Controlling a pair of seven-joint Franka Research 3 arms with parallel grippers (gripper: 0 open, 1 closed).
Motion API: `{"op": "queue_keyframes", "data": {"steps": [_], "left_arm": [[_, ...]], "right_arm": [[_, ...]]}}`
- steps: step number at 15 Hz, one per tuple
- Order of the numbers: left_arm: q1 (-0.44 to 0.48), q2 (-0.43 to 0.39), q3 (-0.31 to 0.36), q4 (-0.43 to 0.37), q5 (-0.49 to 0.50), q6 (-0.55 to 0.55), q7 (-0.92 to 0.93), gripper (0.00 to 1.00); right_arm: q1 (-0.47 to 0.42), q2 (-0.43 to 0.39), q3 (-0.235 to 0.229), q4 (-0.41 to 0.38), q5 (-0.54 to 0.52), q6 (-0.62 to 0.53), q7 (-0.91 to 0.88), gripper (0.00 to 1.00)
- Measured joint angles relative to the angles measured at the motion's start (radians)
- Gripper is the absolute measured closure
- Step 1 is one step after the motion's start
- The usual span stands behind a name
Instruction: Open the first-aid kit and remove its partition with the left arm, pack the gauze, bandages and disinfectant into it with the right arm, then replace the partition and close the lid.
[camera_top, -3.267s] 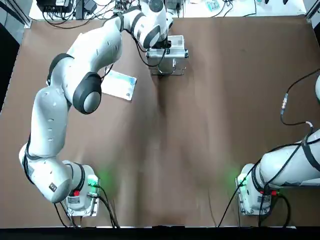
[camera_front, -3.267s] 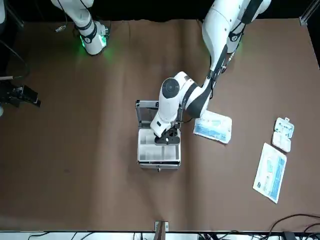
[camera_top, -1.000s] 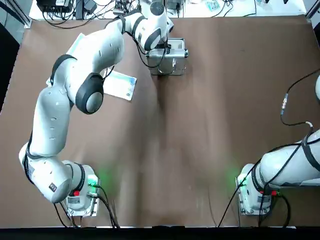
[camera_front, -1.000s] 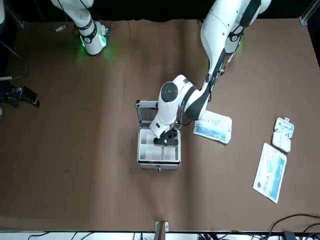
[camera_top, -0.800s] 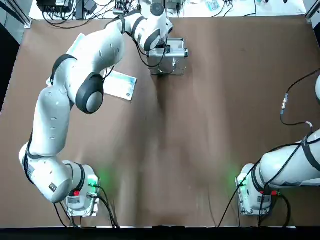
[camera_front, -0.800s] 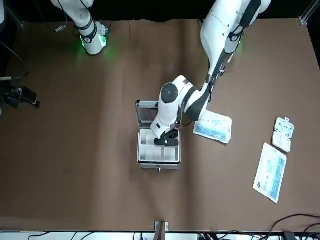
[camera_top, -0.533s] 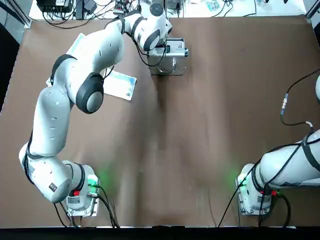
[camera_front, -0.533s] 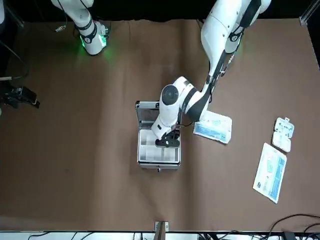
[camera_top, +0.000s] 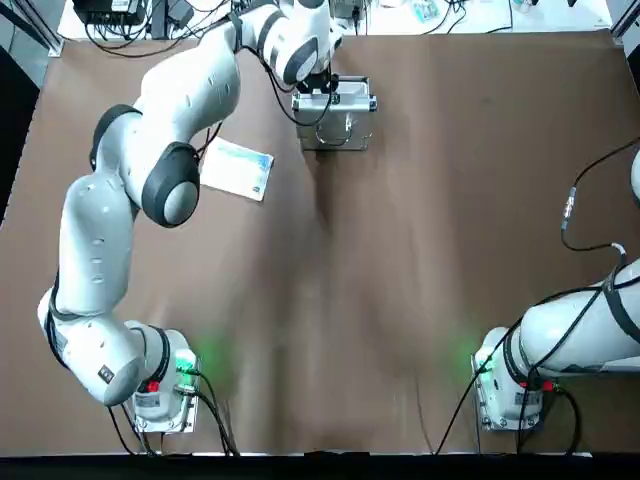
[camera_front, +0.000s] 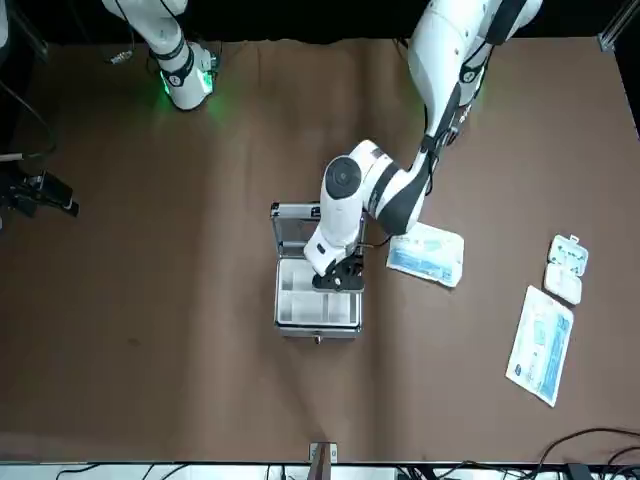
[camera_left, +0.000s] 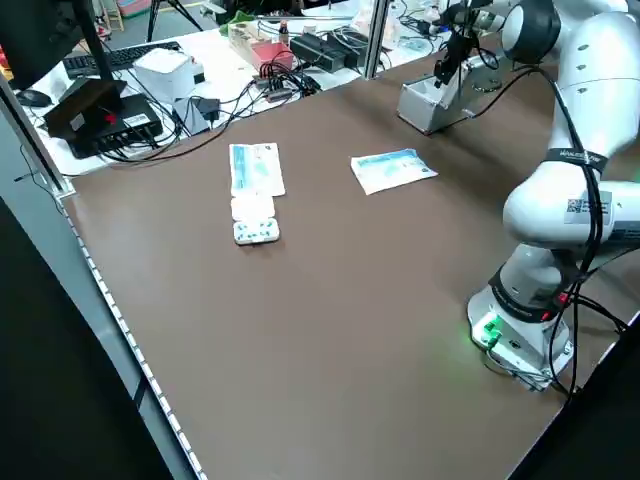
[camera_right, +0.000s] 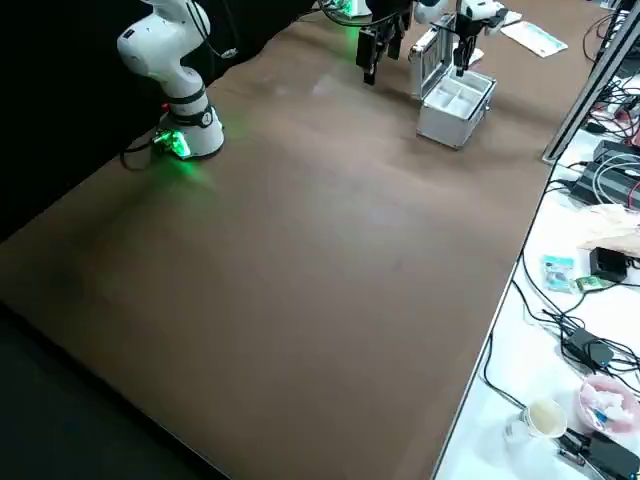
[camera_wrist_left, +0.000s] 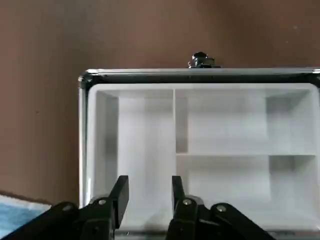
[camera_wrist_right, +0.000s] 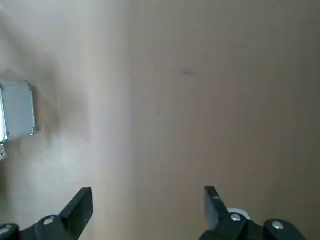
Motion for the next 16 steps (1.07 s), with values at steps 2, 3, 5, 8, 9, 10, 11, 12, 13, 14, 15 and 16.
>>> {"op": "queue_keyframes", "data": {"steps": [2,3,5,8,9,10,11,12,13,14,15,16], "left_arm": [[0.000,-0.032,-0.005,0.002,0.000,-0.046,0.000,0.58],[0.000,-0.050,-0.006,0.003,0.000,-0.070,0.000,0.58],[0.000,-0.091,-0.006,0.003,0.000,-0.134,0.000,0.73],[0.000,-0.151,-0.009,0.004,-0.015,-0.222,0.000,0.99],[0.001,-0.169,-0.009,0.004,-0.036,-0.239,0.000,0.99],[0.005,-0.189,-0.008,0.004,-0.061,-0.263,0.000,0.99],[0.011,-0.211,-0.008,0.004,-0.090,-0.295,0.000,0.99],[0.019,-0.254,-0.010,0.005,-0.152,-0.381,0.003,0.99],[0.020,-0.274,-0.014,0.004,-0.184,-0.429,0.004,0.99],[0.020,-0.289,-0.023,0.004,-0.208,-0.469,0.004,0.99],[0.020,-0.298,-0.037,0.003,-0.225,-0.497,0.003,0.99],[0.018,-0.301,-0.052,0.002,-0.234,-0.511,0.001,0.99]], "right_arm": [[-0.001,0.000,-0.001,0.000,0.000,0.000,0.000,0.02],[-0.003,-0.001,-0.002,0.000,0.000,0.000,0.000,0.02],[-0.006,-0.001,-0.004,0.000,0.000,0.000,0.000,0.02],[-0.007,-0.001,-0.004,0.000,0.000,0.000,0.000,0.02],[-0.007,-0.001,-0.004,0.000,0.000,-0.001,0.000,0.02],[-0.007,-0.001,-0.004,0.000,0.000,-0.001,0.000,0.02],[-0.007,-0.001,-0.004,0.000,0.000,-0.001,0.000,0.02],[-0.007,-0.001,-0.004,0.000,0.000,-0.001,0.000,0.02],[-0.007,-0.001,-0.004,0.000,0.000,-0.001,0.000,0.02],[-0.007,-0.001,-0.004,0.000,0.000,-0.001,0.000,0.02],[-0.007,-0.001,-0.004,0.000,0.000,-0.002,0.000,0.02],[-0.007,-0.001,-0.004,0.000,0.000,-0.002,0.000,0.02]]}}
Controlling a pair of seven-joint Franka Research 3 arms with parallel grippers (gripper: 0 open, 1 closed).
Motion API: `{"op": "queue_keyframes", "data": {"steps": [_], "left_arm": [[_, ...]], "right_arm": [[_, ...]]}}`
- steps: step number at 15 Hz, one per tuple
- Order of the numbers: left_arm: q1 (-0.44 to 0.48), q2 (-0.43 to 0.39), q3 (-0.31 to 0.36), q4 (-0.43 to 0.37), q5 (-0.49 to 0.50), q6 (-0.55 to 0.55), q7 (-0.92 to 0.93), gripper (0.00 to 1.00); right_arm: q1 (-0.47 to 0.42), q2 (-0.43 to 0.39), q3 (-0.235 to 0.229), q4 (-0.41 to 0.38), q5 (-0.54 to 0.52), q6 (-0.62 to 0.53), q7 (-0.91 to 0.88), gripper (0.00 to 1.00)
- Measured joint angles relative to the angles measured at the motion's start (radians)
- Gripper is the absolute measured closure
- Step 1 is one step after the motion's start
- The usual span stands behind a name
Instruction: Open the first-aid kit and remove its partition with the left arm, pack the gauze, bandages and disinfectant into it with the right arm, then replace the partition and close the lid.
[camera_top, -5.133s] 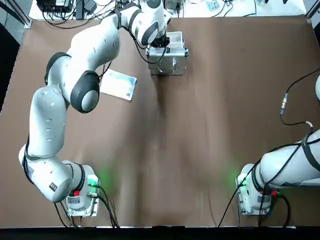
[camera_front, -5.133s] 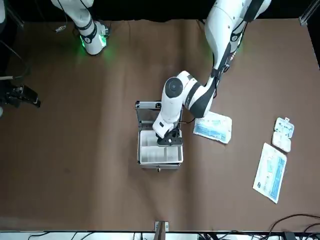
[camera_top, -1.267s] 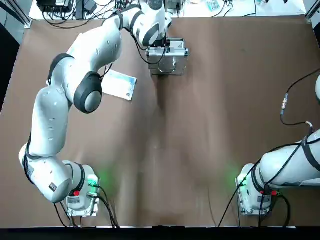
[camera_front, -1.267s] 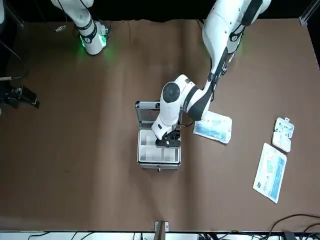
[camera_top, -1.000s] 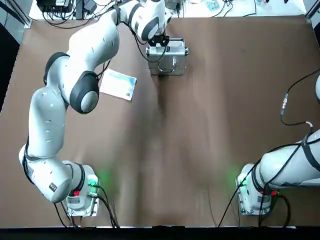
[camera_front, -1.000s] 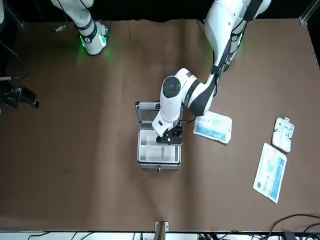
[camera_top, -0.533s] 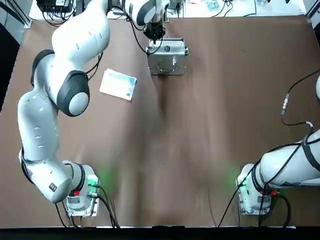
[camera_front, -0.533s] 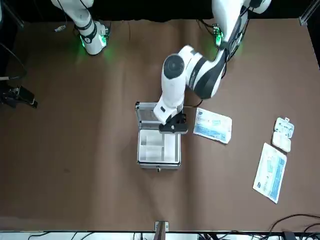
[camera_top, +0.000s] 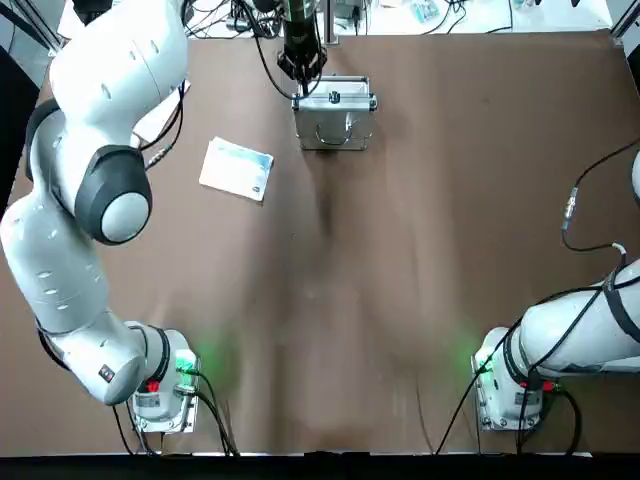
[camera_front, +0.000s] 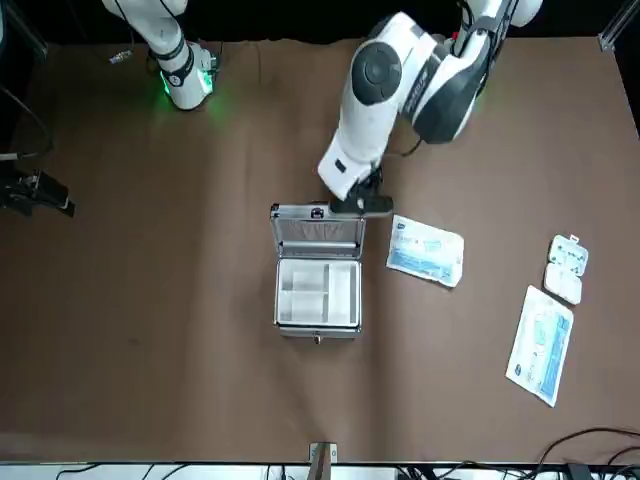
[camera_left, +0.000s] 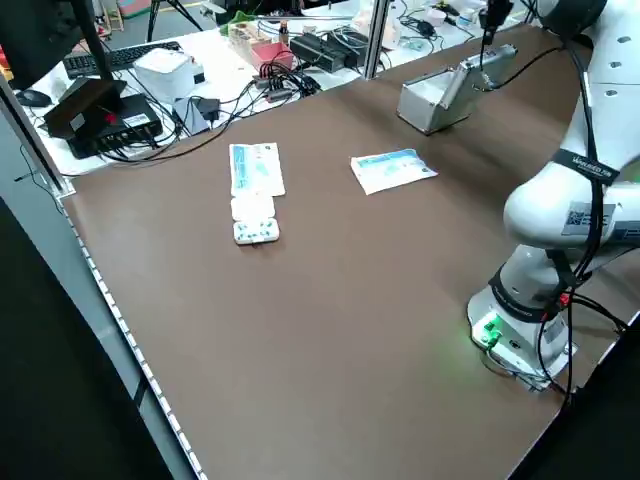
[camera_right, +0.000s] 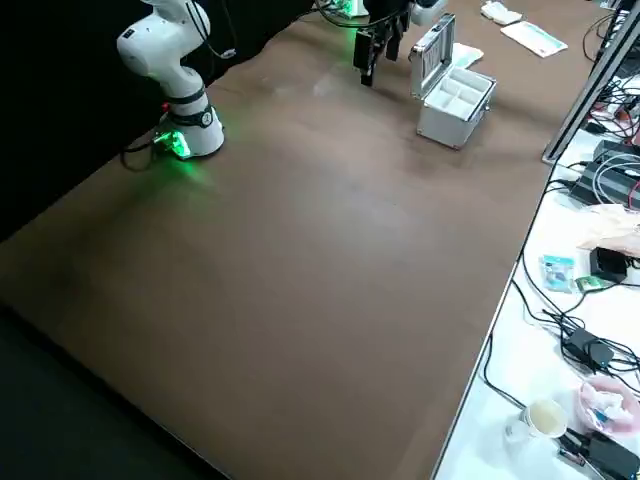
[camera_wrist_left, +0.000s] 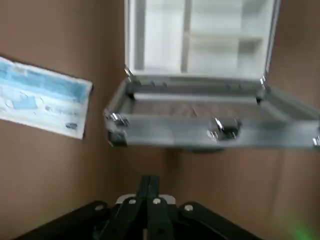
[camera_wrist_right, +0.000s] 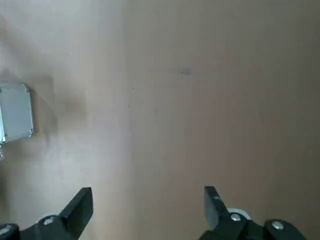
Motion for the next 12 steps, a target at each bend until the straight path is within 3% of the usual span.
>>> {"op": "queue_keyframes", "data": {"steps": [7,12], "left_arm": [[-0.018,0.074,-0.020,-0.030,-0.044,-0.001,-0.030,0.99],[-0.017,0.119,-0.017,-0.029,-0.045,0.086,-0.030,0.99]], "right_arm": [[0.000,0.000,0.000,0.000,0.000,-0.002,0.000,0.02],[0.001,0.000,0.002,0.000,0.000,-0.003,-0.001,0.02]]}}
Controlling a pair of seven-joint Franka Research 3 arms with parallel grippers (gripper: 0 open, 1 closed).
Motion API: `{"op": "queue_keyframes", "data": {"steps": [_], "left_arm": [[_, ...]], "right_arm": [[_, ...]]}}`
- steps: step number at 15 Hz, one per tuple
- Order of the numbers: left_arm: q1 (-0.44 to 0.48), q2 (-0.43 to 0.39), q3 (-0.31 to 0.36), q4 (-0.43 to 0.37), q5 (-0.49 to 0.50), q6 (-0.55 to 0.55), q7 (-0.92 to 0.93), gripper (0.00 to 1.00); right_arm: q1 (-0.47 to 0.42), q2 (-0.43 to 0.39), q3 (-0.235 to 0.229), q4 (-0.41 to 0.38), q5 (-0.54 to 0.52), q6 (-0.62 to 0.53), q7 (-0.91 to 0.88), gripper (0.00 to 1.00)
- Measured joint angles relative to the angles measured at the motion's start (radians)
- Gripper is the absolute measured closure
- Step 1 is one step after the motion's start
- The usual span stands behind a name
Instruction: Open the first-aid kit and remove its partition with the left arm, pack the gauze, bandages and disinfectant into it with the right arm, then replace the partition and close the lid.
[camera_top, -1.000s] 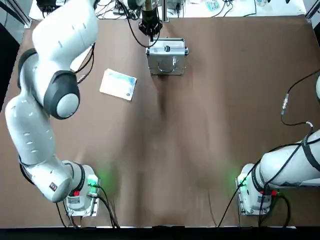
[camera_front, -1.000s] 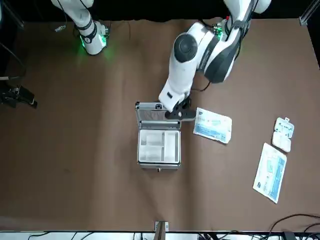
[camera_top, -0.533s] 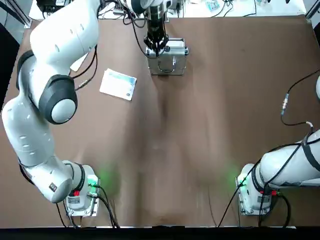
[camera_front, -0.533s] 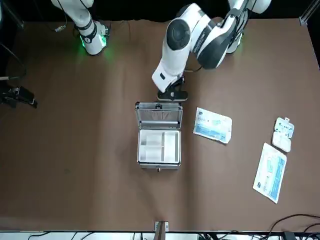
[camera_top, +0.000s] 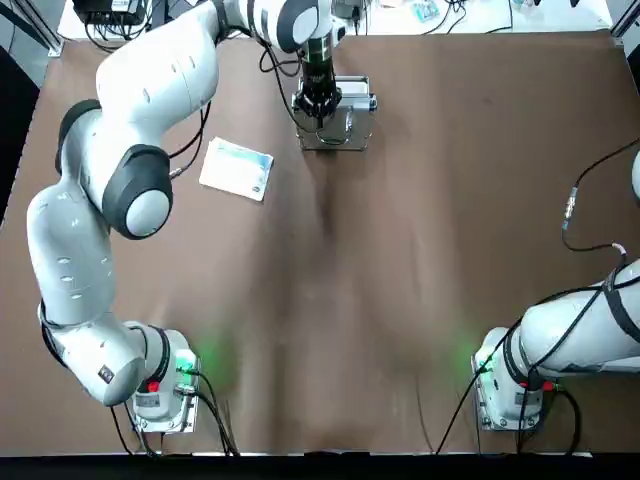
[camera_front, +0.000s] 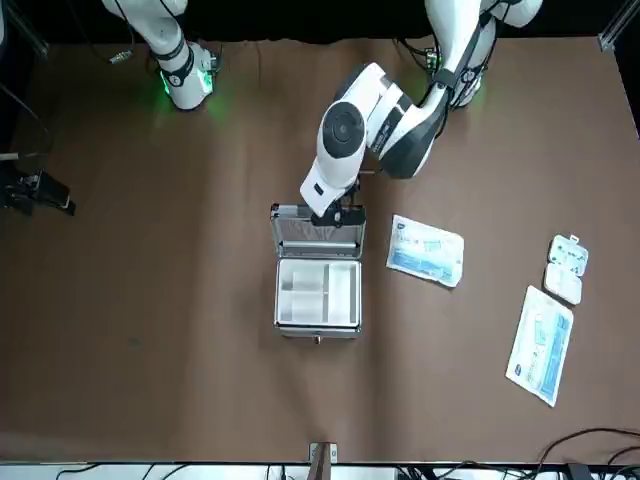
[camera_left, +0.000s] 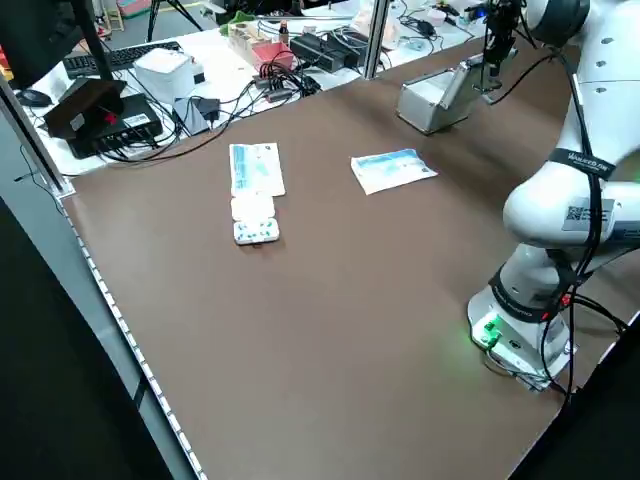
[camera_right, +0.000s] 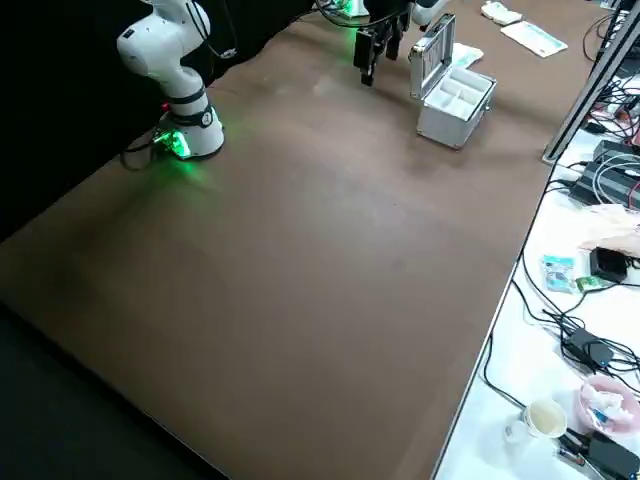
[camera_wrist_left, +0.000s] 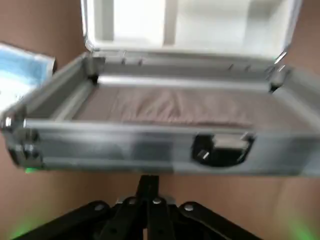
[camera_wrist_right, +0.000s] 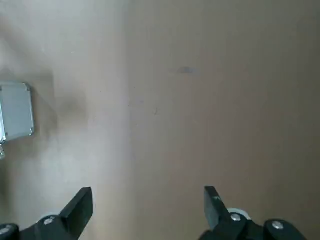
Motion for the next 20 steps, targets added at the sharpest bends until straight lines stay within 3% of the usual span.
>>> {"op": "queue_keyframes", "data": {"steps": [7,12,18,20], "left_arm": [[0.003,0.028,0.073,0.002,0.000,0.343,-0.007,0.99],[0.011,0.025,0.101,0.018,0.011,0.366,0.003,0.97],[0.029,-0.017,0.106,0.027,0.101,0.362,0.125,0.44],[0.068,-0.064,0.109,0.031,0.104,0.294,0.195,0.26]], "right_arm": [[0.001,0.000,0.002,0.000,0.000,0.008,-0.035,0.02],[0.001,0.000,0.002,0.000,0.000,0.014,-0.109,0.02],[-0.001,0.000,0.000,0.000,-0.002,0.017,-0.128,0.02],[0.000,0.000,0.001,0.000,-0.002,0.018,-0.129,0.02]]}}
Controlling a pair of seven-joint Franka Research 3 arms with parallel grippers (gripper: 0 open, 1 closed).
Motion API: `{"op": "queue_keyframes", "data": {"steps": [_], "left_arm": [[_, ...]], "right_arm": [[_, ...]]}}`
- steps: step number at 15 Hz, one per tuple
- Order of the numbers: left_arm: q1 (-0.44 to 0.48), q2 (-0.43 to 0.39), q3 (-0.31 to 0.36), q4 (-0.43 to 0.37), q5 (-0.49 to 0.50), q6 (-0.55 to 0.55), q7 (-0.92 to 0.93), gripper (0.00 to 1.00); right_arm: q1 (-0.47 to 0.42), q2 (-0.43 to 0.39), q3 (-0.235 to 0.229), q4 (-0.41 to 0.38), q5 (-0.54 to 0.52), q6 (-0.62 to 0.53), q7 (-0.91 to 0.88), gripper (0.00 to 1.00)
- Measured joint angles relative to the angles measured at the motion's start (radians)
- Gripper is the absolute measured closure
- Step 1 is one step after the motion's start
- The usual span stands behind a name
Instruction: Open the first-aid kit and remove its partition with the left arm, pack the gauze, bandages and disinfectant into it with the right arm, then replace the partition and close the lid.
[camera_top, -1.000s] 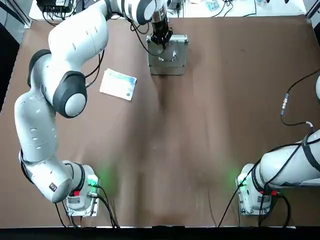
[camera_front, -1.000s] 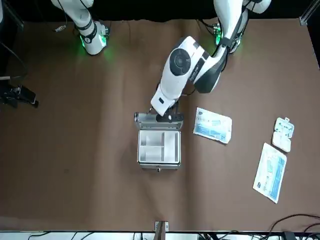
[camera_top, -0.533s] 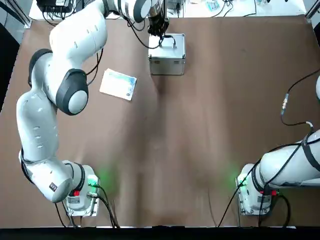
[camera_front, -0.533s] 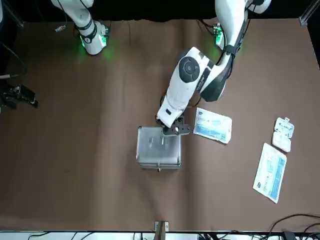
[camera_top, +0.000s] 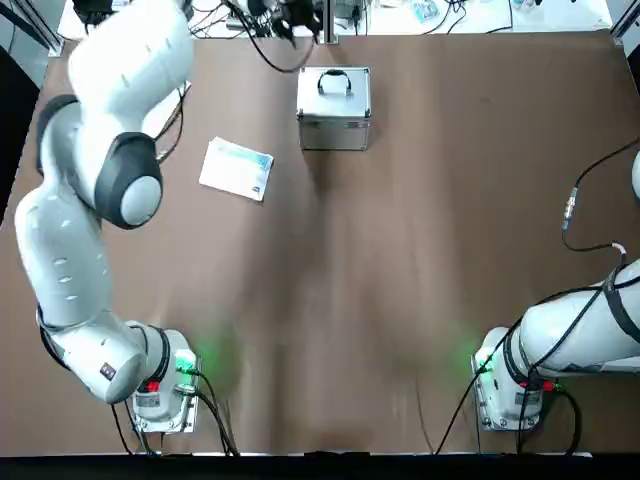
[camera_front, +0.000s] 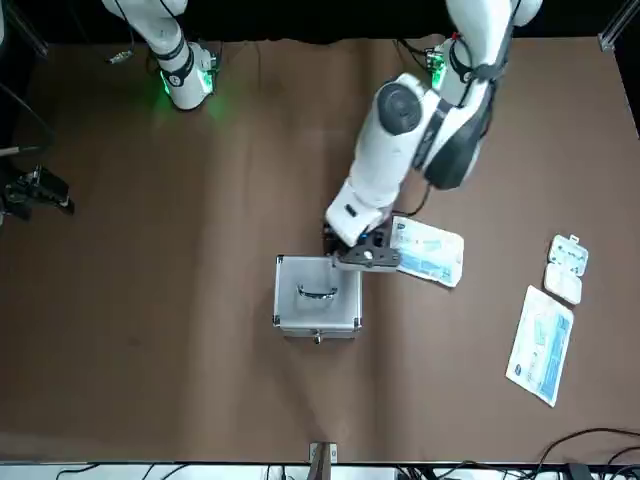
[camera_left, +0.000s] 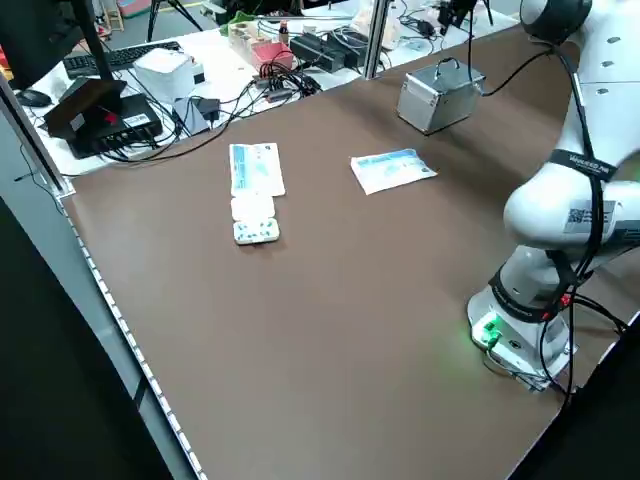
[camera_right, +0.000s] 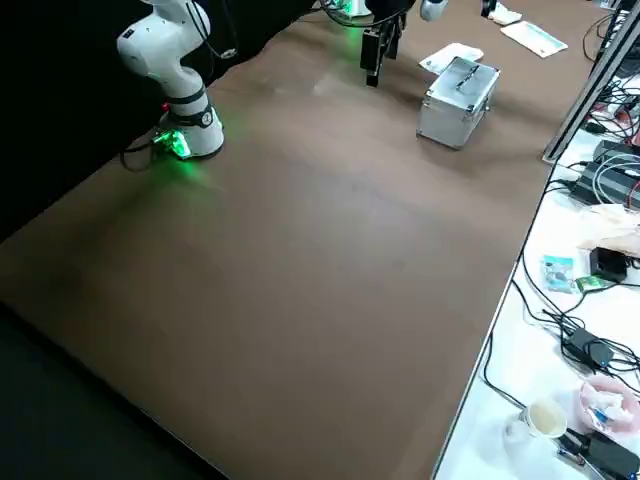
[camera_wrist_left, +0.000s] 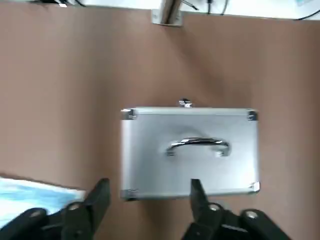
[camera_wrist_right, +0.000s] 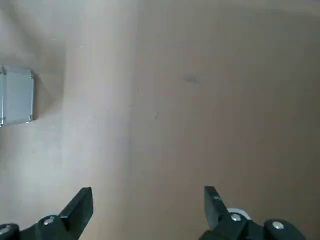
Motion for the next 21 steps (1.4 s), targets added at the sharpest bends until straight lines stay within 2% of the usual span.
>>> {"op": "queue_keyframes", "data": {"steps": [3,6,9,11,13,16,18,21], "left_arm": [[0.093,-0.096,0.003,0.002,0.000,-0.185,0.175,0.01],[0.206,-0.174,0.002,0.001,0.001,-0.317,0.334,0.00],[0.284,-0.216,0.002,0.001,0.001,-0.436,0.437,0.00],[0.339,-0.242,0.002,0.001,0.001,-0.453,0.456,0.00],[0.431,-0.292,0.006,0.000,0.001,-0.512,0.467,0.00],[0.500,-0.303,0.006,-0.014,0.001,-0.532,0.475,0.00],[0.513,-0.297,0.006,-0.045,0.001,-0.513,0.475,0.00],[0.513,-0.306,-0.001,-0.107,0.001,-0.422,0.475,0.00]], "right_arm": [[0.002,0.000,0.003,0.000,0.001,0.001,0.000,0.02],[0.011,0.000,0.006,-0.001,0.001,0.003,0.000,0.02],[0.018,0.001,0.008,-0.003,0.001,0.005,0.000,0.02],[0.028,0.005,0.008,-0.008,0.002,0.027,0.000,0.02],[0.047,0.018,0.010,-0.013,0.002,0.039,0.001,0.02],[0.048,0.023,0.008,-0.014,0.002,0.041,0.001,0.02],[0.048,0.022,0.005,-0.013,0.002,0.041,0.001,0.02],[0.039,0.022,-0.002,-0.013,-0.001,0.008,0.001,0.02]]}}
